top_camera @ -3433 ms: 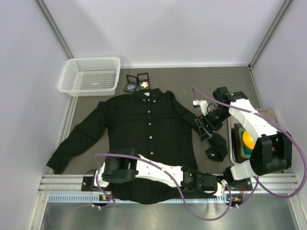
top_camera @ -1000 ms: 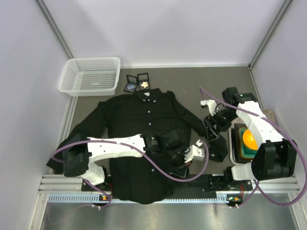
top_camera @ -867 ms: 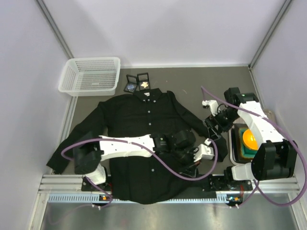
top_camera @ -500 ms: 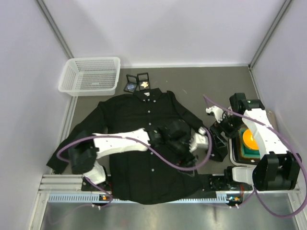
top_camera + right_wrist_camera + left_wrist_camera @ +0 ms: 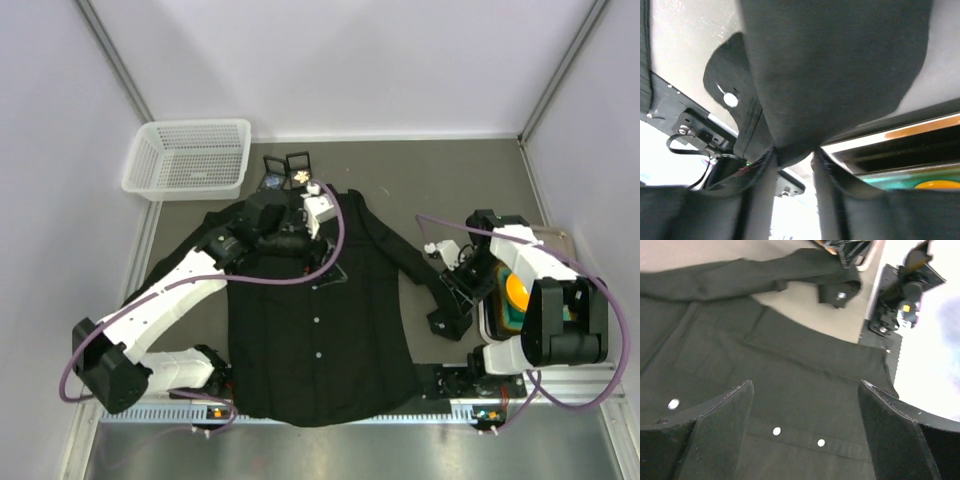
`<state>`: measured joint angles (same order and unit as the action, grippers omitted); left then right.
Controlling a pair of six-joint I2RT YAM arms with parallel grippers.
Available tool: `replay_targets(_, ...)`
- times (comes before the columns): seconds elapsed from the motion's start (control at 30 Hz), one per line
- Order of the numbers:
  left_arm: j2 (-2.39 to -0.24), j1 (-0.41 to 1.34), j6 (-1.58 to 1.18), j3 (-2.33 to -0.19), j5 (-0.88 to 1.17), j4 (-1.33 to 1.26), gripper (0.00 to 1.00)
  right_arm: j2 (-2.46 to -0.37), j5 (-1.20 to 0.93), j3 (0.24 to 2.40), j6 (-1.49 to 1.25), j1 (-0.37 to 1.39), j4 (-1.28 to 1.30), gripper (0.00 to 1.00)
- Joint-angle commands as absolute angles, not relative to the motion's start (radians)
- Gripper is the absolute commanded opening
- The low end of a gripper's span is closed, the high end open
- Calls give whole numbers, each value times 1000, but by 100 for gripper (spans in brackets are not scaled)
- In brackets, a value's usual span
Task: Pin the brooch onto the clothing
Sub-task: Flatten out the clothes at the center of the board.
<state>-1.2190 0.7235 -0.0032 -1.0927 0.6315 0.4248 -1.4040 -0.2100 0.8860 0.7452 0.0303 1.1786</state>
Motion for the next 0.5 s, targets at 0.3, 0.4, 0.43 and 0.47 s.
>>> replay_targets(0.3, -1088, 270, -118, -1005, 673, 463, 89, -1354, -399, 1284, 614, 472, 1238, 0)
replay_targets(0.4, -1075, 206, -130, -991, 669, 463, 89, -1416, -381, 1322, 591, 694, 1215, 0)
replay_targets(0.43, -1072, 190, -132, -988, 667, 469, 89, -1433, -374, 1328, 583, 754, 1204, 8)
replay_targets(0.47, -1071, 178, -130, -988, 667, 477, 89, -1475, -373, 1338, 586, 853, 1206, 22)
